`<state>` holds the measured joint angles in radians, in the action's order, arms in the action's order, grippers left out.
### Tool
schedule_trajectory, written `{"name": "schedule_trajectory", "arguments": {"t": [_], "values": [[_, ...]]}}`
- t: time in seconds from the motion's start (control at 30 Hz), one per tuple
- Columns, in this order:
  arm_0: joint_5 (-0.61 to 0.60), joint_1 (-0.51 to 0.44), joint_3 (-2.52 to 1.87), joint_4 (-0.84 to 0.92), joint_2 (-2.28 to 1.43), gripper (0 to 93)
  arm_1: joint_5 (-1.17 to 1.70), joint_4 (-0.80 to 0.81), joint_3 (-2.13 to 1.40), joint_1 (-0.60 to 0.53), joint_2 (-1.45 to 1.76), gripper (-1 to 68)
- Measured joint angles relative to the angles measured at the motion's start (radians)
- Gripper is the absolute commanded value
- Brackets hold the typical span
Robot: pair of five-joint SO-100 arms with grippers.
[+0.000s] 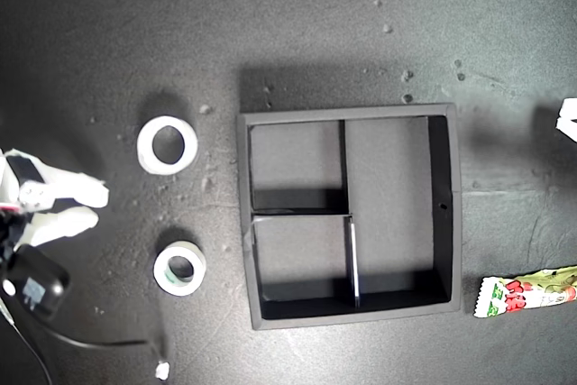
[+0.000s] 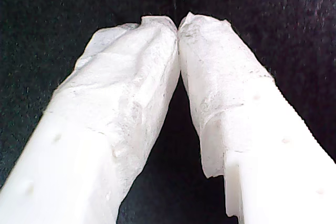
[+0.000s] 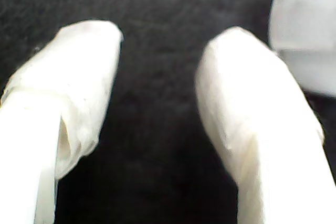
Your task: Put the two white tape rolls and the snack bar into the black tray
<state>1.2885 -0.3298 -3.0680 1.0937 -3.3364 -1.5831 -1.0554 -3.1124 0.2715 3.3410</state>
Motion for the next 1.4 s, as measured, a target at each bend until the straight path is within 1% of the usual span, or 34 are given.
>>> {"name": "schedule_trajectory", "arguments": {"t": [0.07, 0.17, 0.23, 0.27, 0.47, 0.53, 0.63, 0.8, 1.0, 1.17, 1.4], "values": [[-0.066, 0.006, 0.038, -0.046, 0.000, 15.3, -0.020, 0.015, 0.000, -0.002, -0.002, -0.2], [-0.181, 0.055, 0.126, -0.072, 0.003, 15.4, -0.083, 0.041, 0.000, -0.015, -0.002, -0.2], [-0.250, 0.092, 0.221, -0.086, 0.072, 15.5, -0.100, 0.072, 0.000, -0.044, -0.002, -0.3], [-0.265, 0.092, 0.262, -0.091, 0.126, 15.7, -0.098, 0.080, 0.000, -0.054, -0.002, -0.3], [-0.360, 0.081, 0.686, -0.106, 0.847, 16.2, -0.098, 0.094, 0.000, -0.061, -0.002, -0.3], [-0.376, 0.089, 0.788, -0.107, 1.075, 16.2, -0.098, 0.092, 0.000, -0.064, -0.002, -0.2], [-0.382, 0.123, 0.870, -0.112, 1.278, 16.5, -0.098, 0.092, 0.000, -0.074, -0.002, -0.2], [-0.385, 0.186, 0.905, -0.117, 1.417, 16.8, -0.098, 0.100, 0.000, -0.146, -0.002, -0.1], [-0.403, 0.230, 0.917, -0.126, 1.447, 16.7, -0.098, 0.124, 0.000, -0.239, -0.002, -0.1], [-0.416, 0.239, 0.920, -0.126, 1.445, 16.2, -0.098, 0.126, 0.000, -0.305, -0.002, -0.1], [-0.417, 0.256, 0.914, -0.126, 1.379, 16.2, -0.098, 0.126, 0.000, -0.324, -0.002, -0.1]]}}
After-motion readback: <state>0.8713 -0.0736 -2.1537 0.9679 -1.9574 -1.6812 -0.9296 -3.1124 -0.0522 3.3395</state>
